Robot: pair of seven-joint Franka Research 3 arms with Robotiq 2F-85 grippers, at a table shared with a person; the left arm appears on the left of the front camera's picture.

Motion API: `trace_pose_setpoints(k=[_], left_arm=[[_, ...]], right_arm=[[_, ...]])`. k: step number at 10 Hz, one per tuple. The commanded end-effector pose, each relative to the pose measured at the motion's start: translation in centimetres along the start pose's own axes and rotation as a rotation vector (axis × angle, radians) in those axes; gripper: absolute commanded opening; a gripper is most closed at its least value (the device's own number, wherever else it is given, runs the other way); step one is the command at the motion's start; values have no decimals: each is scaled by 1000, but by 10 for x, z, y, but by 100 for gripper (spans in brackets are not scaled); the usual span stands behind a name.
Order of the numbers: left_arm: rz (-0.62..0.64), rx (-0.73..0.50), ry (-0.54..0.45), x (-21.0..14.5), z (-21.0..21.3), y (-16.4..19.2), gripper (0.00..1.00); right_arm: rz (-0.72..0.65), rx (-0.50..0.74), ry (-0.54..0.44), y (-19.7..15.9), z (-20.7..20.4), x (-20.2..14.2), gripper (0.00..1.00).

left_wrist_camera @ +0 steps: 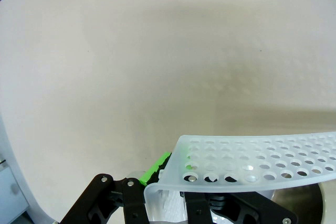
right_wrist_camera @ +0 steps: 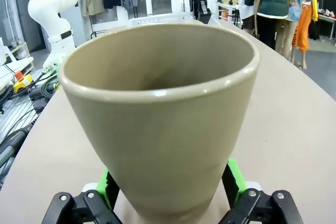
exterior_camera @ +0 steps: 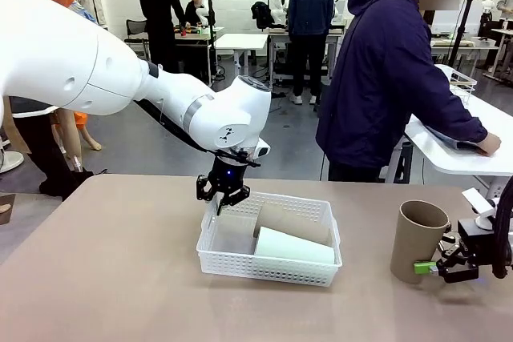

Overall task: Clean and organize the cups into the basket.
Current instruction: Pick up the Reusable plastic cup from the right side of the table and stack it inside the Organizing basket in the center of the table.

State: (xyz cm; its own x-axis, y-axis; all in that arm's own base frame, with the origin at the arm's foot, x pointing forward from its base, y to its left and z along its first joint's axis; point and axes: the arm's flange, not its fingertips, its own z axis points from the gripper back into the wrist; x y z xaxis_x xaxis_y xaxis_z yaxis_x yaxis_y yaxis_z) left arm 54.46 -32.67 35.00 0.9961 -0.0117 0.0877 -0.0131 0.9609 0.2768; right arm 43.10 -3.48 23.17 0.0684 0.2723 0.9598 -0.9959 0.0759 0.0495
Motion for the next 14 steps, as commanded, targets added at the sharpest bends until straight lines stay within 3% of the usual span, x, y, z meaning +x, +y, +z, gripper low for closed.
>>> trace_pose_setpoints(k=[1, 2, 3, 4, 6, 7, 9, 12, 14], left_arm=[[-4, 12, -6, -1, -1, 2, 0], [-4, 12, -6, -1, -1, 2, 0], [-4, 12, -6, -1, -1, 2, 0], [-4, 12, -6, -1, -1, 2, 0], [-4, 12, -6, -1, -1, 2, 0], [-4, 12, -6, -1, -1, 2, 0], [-4, 12, -6, -1, -1, 2, 0], [-4, 12, -6, -1, -1, 2, 0], [-4, 12, -6, -1, -1, 2, 0]], right_arm=[[39, -22, -47, -4, -8, 1, 97], [33, -19, -43, -4, -9, 0, 41], [36, -13, -44, -2, -8, 0, 38], [39, -14, -48, -3, -7, 0, 0], [50, -17, -40, 2, -2, 7, 0], [42, -27, -28, 7, 4, 17, 22], [-85, -39, 6, 23, 36, 80, 22], [-41, -160, 5, 40, 85, 182, 22], [-14, -186, 16, 47, 92, 215, 22]])
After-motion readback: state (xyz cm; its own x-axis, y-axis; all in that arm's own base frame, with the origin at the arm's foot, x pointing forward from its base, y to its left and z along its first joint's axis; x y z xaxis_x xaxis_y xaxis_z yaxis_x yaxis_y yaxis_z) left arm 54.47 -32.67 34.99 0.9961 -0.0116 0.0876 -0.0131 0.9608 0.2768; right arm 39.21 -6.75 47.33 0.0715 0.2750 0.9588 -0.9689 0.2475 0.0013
